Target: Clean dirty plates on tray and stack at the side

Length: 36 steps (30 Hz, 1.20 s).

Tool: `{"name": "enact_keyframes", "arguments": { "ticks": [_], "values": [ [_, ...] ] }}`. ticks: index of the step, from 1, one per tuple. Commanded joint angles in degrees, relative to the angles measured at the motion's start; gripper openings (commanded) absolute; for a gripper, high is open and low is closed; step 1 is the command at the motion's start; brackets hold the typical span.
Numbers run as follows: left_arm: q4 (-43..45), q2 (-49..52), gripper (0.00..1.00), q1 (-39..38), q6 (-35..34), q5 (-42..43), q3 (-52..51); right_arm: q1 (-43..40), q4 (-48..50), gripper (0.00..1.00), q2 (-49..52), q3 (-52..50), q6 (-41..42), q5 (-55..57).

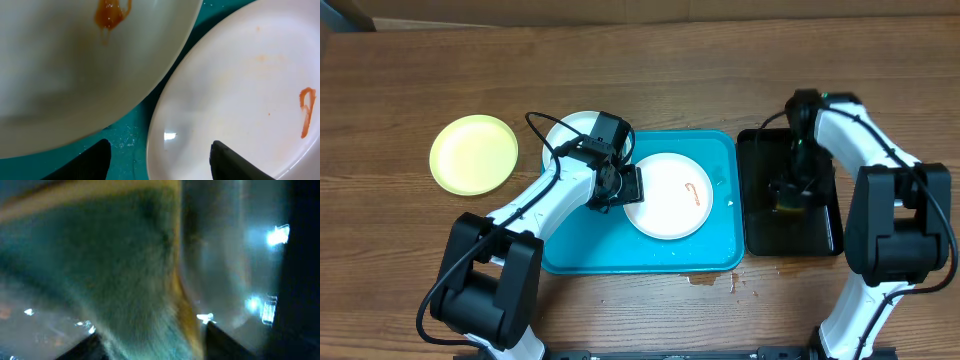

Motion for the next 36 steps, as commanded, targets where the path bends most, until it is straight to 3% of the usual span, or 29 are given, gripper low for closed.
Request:
{"name": "enact_keyframes", "arguments": {
  "ticks": [1,2,3,5,7,9,14,15,17,18,19,20,21,23,25,28,29,34,36],
  "values": [
    [0.2,1.0,0.65,-0.4,1.3,-0.3,1.0,0.0,4.3,0.38,-0.9,-4.9,1.2,-0.4],
    [0.2,1.0,0.64,-0.4,1.3,-0.3,1.0,0.0,5.2,0.39,-0.9,-5.6,1.1,-0.4],
    [0.2,1.0,0.64,-0.4,1.3,-0.3,1.0,0.0,5.6,0.47,-0.9,-6.0,1.0,-0.4],
    [0.2,1.0,0.65,-0.4,1.3,-0.3,1.0,0.0,5.2,0.9,-0.9,-6.0,1.0,-0.4],
    [0.2,1.0,0.66,-0.4,1.3,-0.3,1.0,0.0,4.6,0.93,-0.9,-5.5,0.0,-0.4],
    [0.2,1.0,0.65,-0.4,1.3,-0.3,1.0,0.0,4.6,0.9,-0.9,-4.9,-0.3,-0.4],
    [0.2,1.0,0.6,-0.4,1.3,-0.4,1.0,0.0,7.6,0.7,-0.9,-2.2,-0.3,-0.3],
    [0.2,1.0,0.6,-0.4,1.3,-0.4,1.0,0.0,8.3,0.62,-0.9,-2.2,-0.3,-0.3],
    [0.2,1.0,0.6,-0.4,1.3,-0.4,1.0,0.0,10.0,0.29,-0.9,-2.2,-0.3,-0.3],
    [0.2,1.0,0.59,-0.4,1.3,-0.4,1.0,0.0,10.6,0.26,-0.9,-2.2,-0.3,-0.3],
    [0.2,1.0,0.59,-0.4,1.3,-0.4,1.0,0.0,11.1,0.31,-0.9,-2.2,-0.3,-0.3],
    [0.2,1.0,0.59,-0.4,1.3,-0.4,1.0,0.0,11.6,0.6,-0.9,-2.2,-0.3,-0.3],
    [0.3,1.0,0.59,-0.4,1.3,-0.4,1.0,0.0,12.2,0.77,-0.9,-2.2,-0.3,-0.3],
    [0.3,1.0,0.59,-0.4,1.3,-0.4,1.0,0.0,13.1,0.81,-0.9,-2.2,-0.3,-0.3],
    [0.4,1.0,0.58,-0.4,1.3,-0.4,1.0,0.0,14.7,0.79,-0.9,-2.2,-0.3,-0.3],
    [0.4,1.0,0.58,-0.4,1.3,-0.4,1.0,-0.1,16.8,0.3,-0.9,-2.2,-0.3,-0.3],
    [0.4,1.0,0.58,-0.4,1.3,-0.4,1.0,-0.1,16.9,0.22,-0.9,-2.2,-0.3,-0.4],
    [0.4,1.0,0.58,-0.4,1.3,-0.4,1.0,0.0,13.1,0.22,-0.9,-2.2,-0.3,-0.3],
    [0.4,1.0,0.58,-0.4,1.3,-0.3,1.0,0.0,10.4,0.28,-0.9,-2.2,-2.4,-0.3]
  ]
}}
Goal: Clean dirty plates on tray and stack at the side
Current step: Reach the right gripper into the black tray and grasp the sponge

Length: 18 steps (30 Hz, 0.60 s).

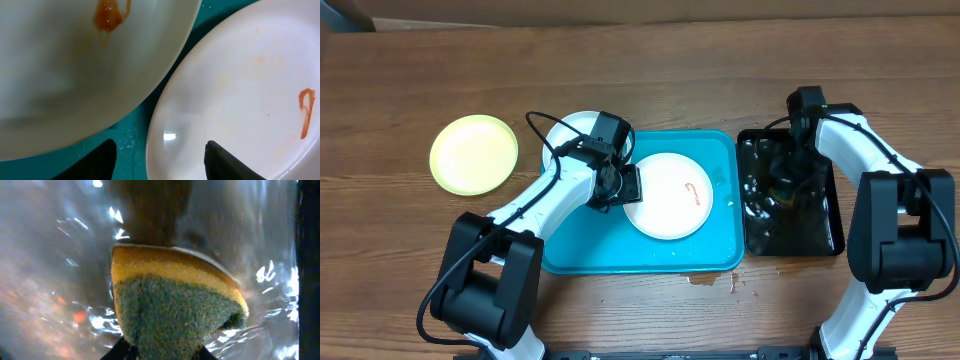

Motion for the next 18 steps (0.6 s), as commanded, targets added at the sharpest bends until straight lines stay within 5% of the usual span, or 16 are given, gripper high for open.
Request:
{"name": "enact_keyframes", "arguments": {
  "ticks": [1,2,8,10,18],
  "values": [
    [0.2,0.9,0.58,-0.4,1.1,-0.3,0.9,0.0,-2.8,0.4,1.4,0.5,-2.8,0.6],
    [0.2,0.9,0.58,-0.4,1.1,-0.3,0.9,0.0,-3.7,0.59,1.4,0.5,-4.5,0.6],
    [0.2,0.9,0.59,-0.4,1.2,-0.3,0.9,-0.2,-4.8,0.74,1.4,2.7,-7.8,0.7],
    [0.2,0.9,0.59,-0.4,1.2,-0.3,0.9,-0.2,-4.4,0.91,1.4,3.9,-7.8,0.8],
    [0.2,0.9,0.59,-0.4,1.2,-0.4,0.9,-0.2,-1.3,0.93,1.4,4.2,-7.8,1.2]
  ]
}}
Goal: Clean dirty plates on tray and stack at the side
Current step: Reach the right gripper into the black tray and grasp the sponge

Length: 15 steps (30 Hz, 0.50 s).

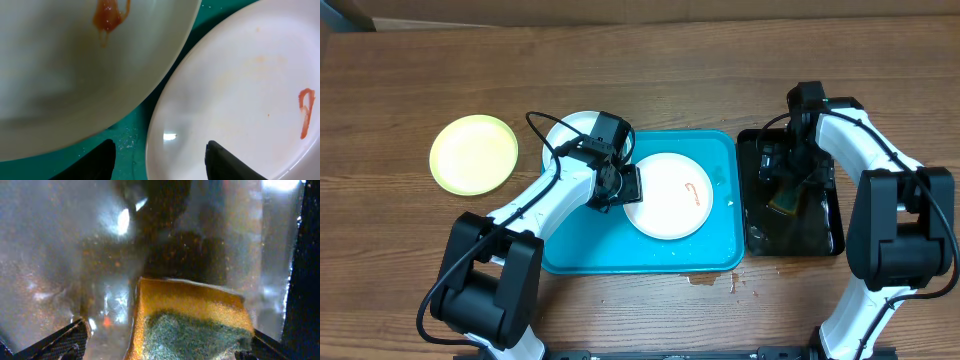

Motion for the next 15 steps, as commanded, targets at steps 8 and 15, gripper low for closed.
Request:
{"name": "enact_keyframes", "arguments": {
  "ticks": [8,15],
  "values": [
    [0.2,0.9,0.59,-0.4,1.1,-0.3,0.9,-0.2,3.5,0.5,0.6,1.3,-0.4,-0.2],
    [0.2,0.9,0.6,-0.4,1.2,-0.4,0.9,0.0,5.4,0.83,0.6,1.3,-0.4,-4.3]
  ]
}}
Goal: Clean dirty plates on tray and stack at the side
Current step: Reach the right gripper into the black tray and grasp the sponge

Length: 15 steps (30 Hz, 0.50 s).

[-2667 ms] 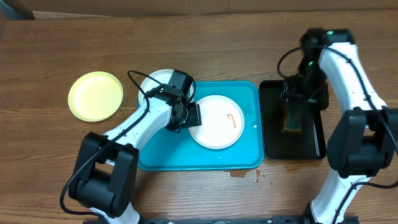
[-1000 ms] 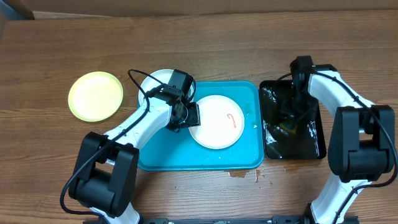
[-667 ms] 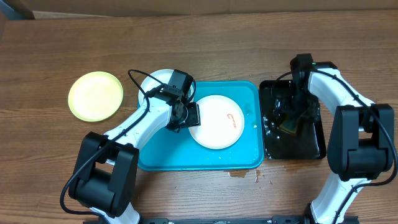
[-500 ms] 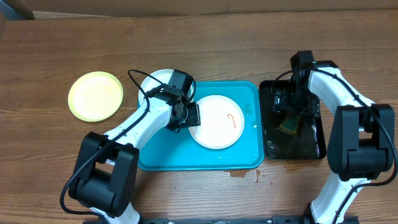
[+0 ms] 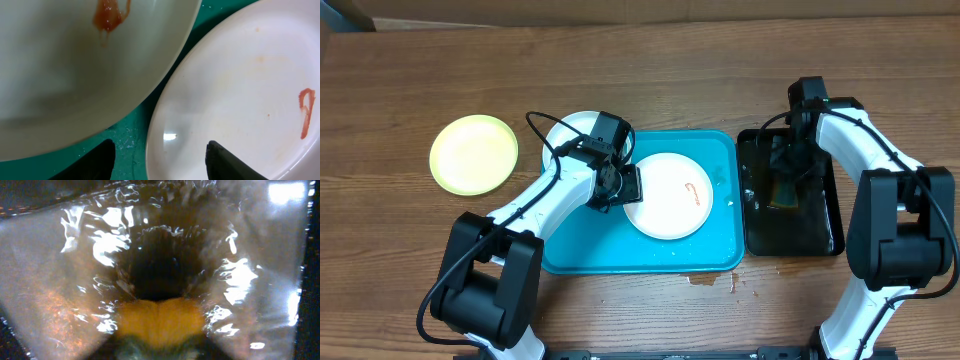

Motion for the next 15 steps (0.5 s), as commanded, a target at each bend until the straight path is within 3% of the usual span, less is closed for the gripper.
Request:
{"name": "enact_keyframes", "arguments": {
  "ticks": [1,5,9,10,15],
  "values": [
    [0.2,0.9,0.6,-0.4,1.2,-0.4,0.9,0.0,0.2,0.88,0.6,1.3,-0.1,-2.6],
    [-0.1,0.9,0.62,-0.4,1.2,-0.4,0.9,0.0,0.1,1.0,0.6,1.3,0.0,-2.9],
    [-0.2,0.9,0.62,-0.4,1.1,-0.4,0.6,0.0,0.2,1.0,0.6,1.3,-0.1,-7.2],
    [-0.2,1.0,0.62,-0.4,1.2,-0.4,0.4,0.0,0.2,0.95,0.6,1.3,0.0,-7.8],
    [-0.6,1.1,0.51,-0.4,1.1,-0.4,0.3,0.0,-0.1,0.38,0.6,1.6,-0.1,-7.7]
  ]
}}
